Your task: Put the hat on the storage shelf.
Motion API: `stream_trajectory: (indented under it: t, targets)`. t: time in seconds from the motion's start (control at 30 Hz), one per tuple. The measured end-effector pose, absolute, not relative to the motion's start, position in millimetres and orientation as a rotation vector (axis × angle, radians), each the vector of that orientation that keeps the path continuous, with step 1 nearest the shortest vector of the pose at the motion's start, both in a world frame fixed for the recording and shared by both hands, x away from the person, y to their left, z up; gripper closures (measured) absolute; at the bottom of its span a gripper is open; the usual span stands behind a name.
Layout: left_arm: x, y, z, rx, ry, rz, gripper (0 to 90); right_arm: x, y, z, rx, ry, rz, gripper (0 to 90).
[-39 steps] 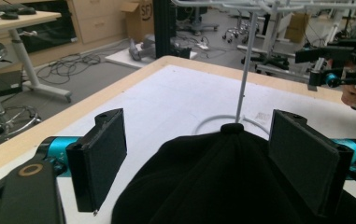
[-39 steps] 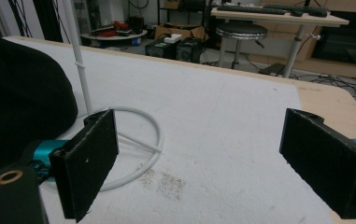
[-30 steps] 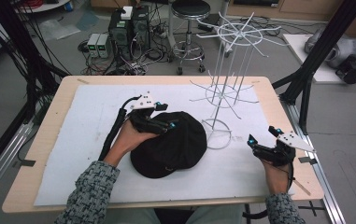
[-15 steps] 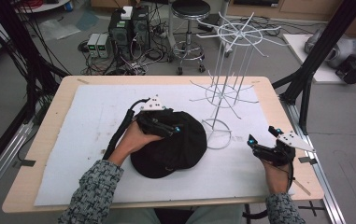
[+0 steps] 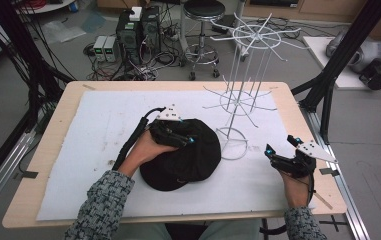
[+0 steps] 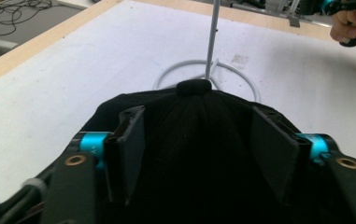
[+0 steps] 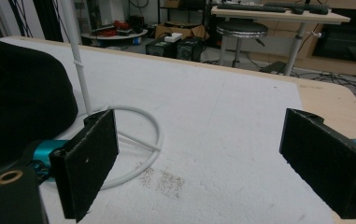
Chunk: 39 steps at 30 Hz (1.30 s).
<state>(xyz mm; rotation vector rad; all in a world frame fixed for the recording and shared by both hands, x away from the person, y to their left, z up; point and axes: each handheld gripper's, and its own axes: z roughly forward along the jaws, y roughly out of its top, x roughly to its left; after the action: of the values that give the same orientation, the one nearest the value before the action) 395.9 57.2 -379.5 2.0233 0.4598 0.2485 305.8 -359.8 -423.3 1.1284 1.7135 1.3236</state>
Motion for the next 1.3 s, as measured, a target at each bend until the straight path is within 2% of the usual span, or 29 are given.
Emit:
stream_trajectory:
  t: [0.07,0.1,0.13,0.27,0.4,0.53,1.3]
  targets:
    - [396,57,-380,2.04,0.457,0.237,51.0,306,-360,-423,1.129,1.714,1.323,10.8]
    - [396,57,-381,2.049,0.455,0.234,51.0,306,-360,-423,1.129,1.714,1.323,10.8]
    - [395,56,-381,2.066,0.459,0.235,55.9,306,-360,-423,1.129,1.714,1.323,10.8]
    - [395,55,-382,2.091,0.46,0.233,66.2,306,-360,-423,1.132,1.712,1.325,10.8]
    - [393,55,-381,2.106,0.442,0.246,74.1,305,-360,-423,1.134,1.714,1.323,10.8]
    - [391,57,-376,2.095,0.411,0.286,78.2,306,-360,-423,1.13,1.713,1.322,10.8]
    - [377,99,-342,1.959,0.389,0.388,80.8,306,-362,-424,1.131,1.71,1.321,10.8]
